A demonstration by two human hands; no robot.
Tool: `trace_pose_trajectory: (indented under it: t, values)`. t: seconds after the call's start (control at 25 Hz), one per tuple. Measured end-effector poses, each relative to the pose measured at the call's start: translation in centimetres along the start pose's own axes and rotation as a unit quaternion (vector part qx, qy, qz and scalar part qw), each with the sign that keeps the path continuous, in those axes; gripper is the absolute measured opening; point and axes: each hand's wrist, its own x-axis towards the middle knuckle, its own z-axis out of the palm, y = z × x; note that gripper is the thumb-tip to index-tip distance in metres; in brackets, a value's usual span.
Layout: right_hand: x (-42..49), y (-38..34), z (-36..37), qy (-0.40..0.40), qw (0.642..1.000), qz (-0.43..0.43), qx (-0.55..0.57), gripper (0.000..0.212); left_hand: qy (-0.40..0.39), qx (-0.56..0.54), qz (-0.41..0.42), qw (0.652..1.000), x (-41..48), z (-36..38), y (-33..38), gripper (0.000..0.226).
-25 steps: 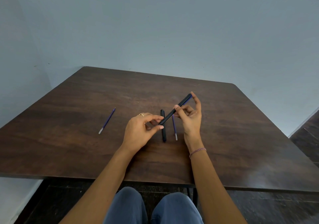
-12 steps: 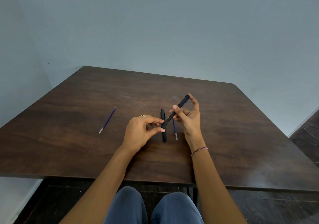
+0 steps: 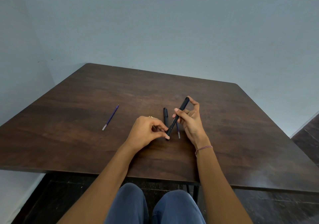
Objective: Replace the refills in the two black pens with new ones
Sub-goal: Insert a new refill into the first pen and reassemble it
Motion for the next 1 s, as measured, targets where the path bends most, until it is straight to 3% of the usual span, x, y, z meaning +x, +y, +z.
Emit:
trace_pose_trajectory:
  t: [0.4,0.64,0.8,1.0]
  values:
    - [0.2,0.6,-0.2,0.042,0.999,0.009,0.005,0.055,0.005,0.003,-0.011,1.0,0.1,0.1,0.1,0.021]
    - [0.1,0.0,0.0,0.116,0.992,-0.008,0.057,0.021,0.068,0.047,-0.023,0.996,0.0,0.5,1.3,0.023]
    - [-0.1,-0.8,-1.2,0.127,0.989,0.016,-0.067,0.024,0.091,0.169,0.009,0.981,0.3,2.7,3.4,0.051]
    - [-0.4,-1.8,-6.8,0.161,0.959,0.02,-0.23,0.043,0.082,0.282,-0.051,0.954,1.5,7.5,6.0,0.088]
